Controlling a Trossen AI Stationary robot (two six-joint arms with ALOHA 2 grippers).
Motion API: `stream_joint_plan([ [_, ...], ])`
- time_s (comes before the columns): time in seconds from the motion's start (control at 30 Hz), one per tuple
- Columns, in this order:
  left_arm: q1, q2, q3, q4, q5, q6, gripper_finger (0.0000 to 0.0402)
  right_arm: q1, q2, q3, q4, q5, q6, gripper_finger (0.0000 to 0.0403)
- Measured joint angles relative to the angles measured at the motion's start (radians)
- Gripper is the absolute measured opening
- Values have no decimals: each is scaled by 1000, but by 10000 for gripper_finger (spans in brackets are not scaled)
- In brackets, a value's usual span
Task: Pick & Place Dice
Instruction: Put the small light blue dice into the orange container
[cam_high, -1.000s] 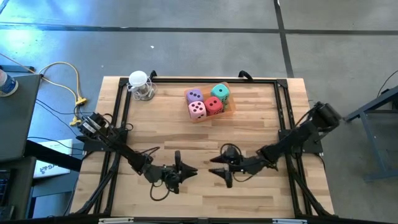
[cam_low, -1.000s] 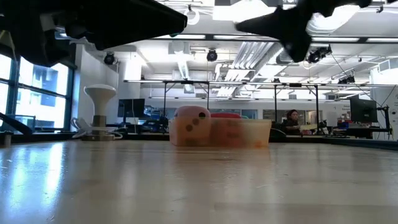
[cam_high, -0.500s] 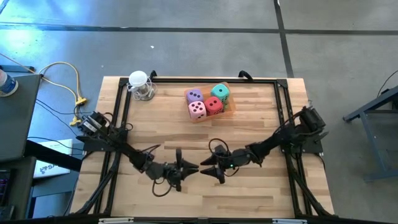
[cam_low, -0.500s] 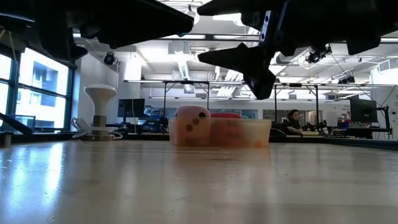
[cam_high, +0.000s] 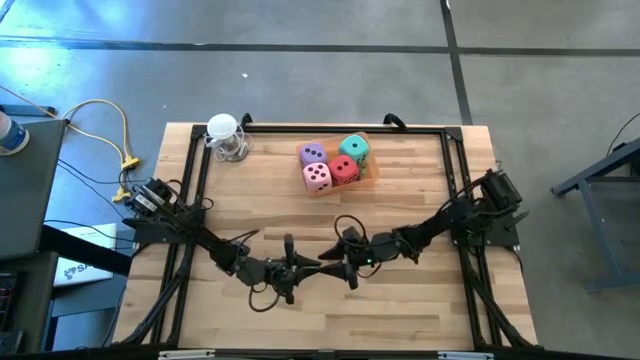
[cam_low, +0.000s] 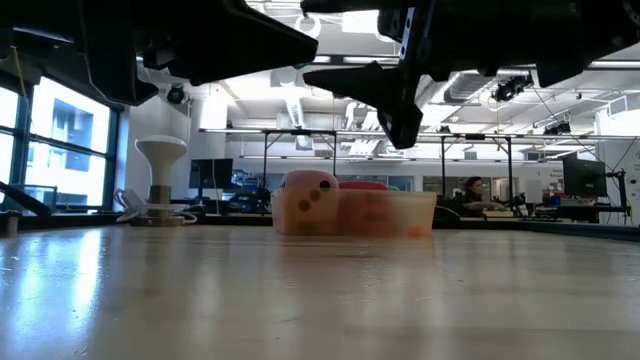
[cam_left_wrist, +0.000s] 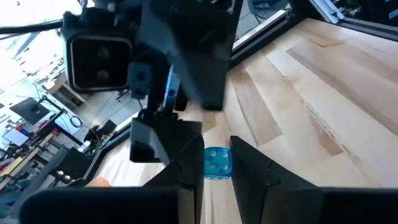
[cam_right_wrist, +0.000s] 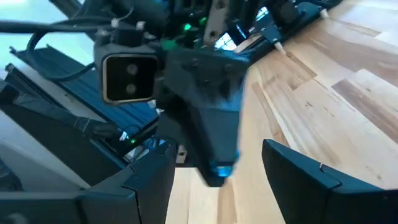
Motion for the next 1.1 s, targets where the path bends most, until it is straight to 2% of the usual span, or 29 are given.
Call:
stream_joint_plan([
  [0.3, 41, 0, 0, 25, -2, -10, 52, -5, 0, 41, -67, -6, -24, 231],
  [0.67, 41, 0, 0, 27, -4, 2, 52, -5, 0, 41, -66, -7, -24, 226],
  [0.83, 41, 4, 0, 32, -5, 2, 52, -4, 0, 41, -69, 17, -24, 186],
  [1.1, 40, 12, 1, 31, -2, -4, 52, -16, 1, 41, -73, 21, -31, 89],
])
